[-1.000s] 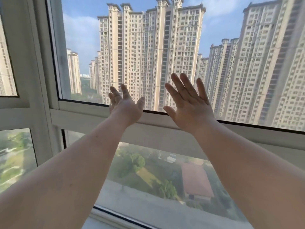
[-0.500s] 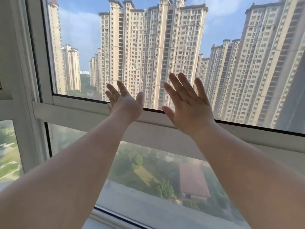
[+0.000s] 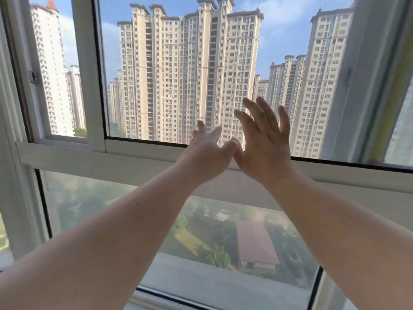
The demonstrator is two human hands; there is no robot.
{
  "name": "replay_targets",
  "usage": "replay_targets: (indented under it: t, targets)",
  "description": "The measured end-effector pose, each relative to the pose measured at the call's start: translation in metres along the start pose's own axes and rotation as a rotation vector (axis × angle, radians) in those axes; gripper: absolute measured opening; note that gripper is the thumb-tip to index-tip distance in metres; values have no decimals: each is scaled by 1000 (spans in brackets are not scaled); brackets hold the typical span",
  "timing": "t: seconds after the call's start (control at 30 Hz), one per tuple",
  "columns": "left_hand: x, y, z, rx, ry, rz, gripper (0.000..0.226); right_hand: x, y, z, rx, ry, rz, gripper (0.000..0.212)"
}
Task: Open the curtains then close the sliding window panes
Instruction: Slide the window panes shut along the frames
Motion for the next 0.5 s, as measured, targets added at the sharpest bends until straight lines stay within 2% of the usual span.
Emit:
replay_targets:
  t: [0.1,0.17,0.27,0.37,0.5]
  targets:
    - [-8,1,-34,237,-43,83,63,-1,-5,3,-90,-25,-16,58]
    - [-28,-6,-45,310,-179,1,63,6,-5,8,-181,-16,-2,61]
    - [-47,-9,-21,113,-291,-126,69,28,4,6,-197,11,83,58]
    - [-26,-8,12,20,-308,-49,77,44,12,-7,-115,-6,144,51]
    - [11,1,26,-80,-275,57,75,42,7,-16,-73,-18,92,51]
Point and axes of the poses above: each hand's wrist, its own y-axis away from the middle knuckle, its own z-axis out of the palm, x = y × z, the point moved 6 cm from there along -y, towards the middle knuckle, and after that the axes turned 1 degree about -z, right-handed, at the moved point
